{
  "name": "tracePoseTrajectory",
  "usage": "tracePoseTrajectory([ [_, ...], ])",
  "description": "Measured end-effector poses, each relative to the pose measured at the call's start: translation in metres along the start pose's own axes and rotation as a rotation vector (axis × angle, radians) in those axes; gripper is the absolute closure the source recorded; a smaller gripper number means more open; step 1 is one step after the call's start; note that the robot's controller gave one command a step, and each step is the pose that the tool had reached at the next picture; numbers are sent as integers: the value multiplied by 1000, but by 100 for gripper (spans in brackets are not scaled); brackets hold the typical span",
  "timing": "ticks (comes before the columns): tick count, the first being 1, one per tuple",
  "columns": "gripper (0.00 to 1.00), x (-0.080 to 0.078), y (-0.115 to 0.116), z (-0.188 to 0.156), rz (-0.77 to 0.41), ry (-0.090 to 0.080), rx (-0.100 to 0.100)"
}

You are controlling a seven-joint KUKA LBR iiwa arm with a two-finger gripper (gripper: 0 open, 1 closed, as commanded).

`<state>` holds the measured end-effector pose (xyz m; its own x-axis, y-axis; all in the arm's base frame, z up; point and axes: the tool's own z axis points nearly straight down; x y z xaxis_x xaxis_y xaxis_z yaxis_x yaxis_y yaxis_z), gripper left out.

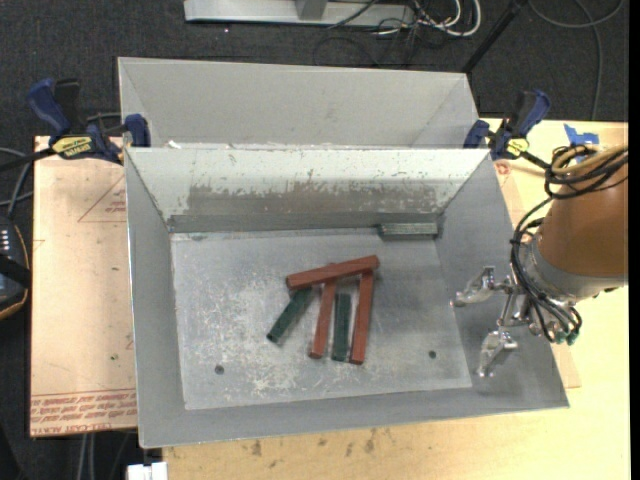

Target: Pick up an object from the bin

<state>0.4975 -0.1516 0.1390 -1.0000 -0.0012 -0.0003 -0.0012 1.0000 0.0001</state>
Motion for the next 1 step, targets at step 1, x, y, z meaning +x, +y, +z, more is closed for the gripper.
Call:
tracePoseTrajectory([
  [1, 0, 0, 0, 0, 0, 0, 0],
])
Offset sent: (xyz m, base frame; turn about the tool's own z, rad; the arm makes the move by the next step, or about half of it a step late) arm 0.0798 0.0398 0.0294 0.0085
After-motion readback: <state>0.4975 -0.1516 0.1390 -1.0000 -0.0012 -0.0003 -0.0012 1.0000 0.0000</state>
